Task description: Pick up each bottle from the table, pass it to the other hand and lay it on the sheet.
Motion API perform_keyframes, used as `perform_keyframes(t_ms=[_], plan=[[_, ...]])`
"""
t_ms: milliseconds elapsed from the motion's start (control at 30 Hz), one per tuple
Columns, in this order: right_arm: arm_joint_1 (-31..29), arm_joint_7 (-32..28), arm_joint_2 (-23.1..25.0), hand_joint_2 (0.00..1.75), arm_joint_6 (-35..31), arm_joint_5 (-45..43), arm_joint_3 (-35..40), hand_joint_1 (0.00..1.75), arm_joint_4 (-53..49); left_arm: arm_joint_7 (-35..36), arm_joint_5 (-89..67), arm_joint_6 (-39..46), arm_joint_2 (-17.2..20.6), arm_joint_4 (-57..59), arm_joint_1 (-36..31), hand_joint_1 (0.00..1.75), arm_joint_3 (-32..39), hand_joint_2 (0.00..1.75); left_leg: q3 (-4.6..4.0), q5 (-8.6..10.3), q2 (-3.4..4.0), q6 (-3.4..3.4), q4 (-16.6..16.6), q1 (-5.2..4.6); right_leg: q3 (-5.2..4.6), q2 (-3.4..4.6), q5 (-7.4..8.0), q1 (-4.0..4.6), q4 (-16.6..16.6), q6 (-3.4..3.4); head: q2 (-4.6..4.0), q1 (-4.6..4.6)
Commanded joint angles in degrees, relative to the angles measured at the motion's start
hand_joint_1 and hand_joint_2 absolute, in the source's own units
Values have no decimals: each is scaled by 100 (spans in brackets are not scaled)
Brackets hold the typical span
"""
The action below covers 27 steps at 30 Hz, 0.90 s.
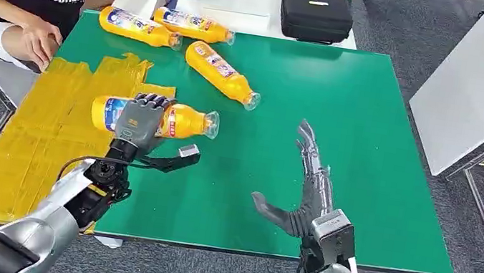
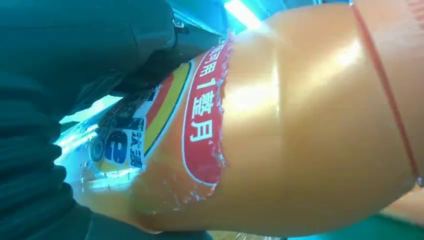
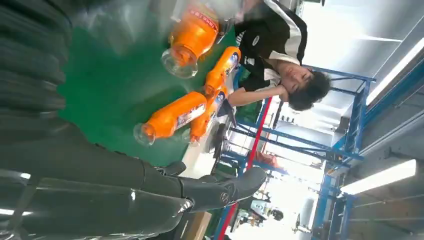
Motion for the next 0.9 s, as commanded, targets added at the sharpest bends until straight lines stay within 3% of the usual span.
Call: perform_keyframes(t_ms=[33,233,567,633,667,867,900], plan=[[-143,-7,-52,175,-3,18,-31,0,151,152,-17,-487,128,964,-441,175,169,175,31,-17,12,-13,4,4,31,13,-13,3,1,-2,0,2],[-180,7,-51,175,32,48,26,0,200,282,-17,-545,180,1002,-427,175,243,175,36,-19,4,-14,5,4,37,5,-19,3,4,-2,0,0],[-225,34,14,175,78,75,31,0,337,414,-17,-545,371,874,-209,175,949,175,21,-10,16,-10,-1,4,21,18,-5,2,-2,-1,0,0],[-225,44,27,175,91,85,24,0,360,431,-17,-488,399,862,-188,175,994,175,64,-33,25,-23,6,7,64,27,-26,4,3,-4,0,0],[-221,45,39,175,94,86,14,0,369,529,-17,-422,399,851,-176,175,1051,175,30,-16,19,-12,0,4,30,21,-10,2,-1,-2,0,0],[-210,68,63,175,114,108,6,0,358,351,-17,-359,386,797,-121,175,1304,175,18,-9,12,-9,-2,3,18,13,-6,2,-2,-1,0,0],[-212,68,64,175,114,108,6,0,360,349,-17,-348,378,794,-109,148,1302,175,27,-14,11,-11,0,4,29,12,-11,2,-1,-1,0,0]])
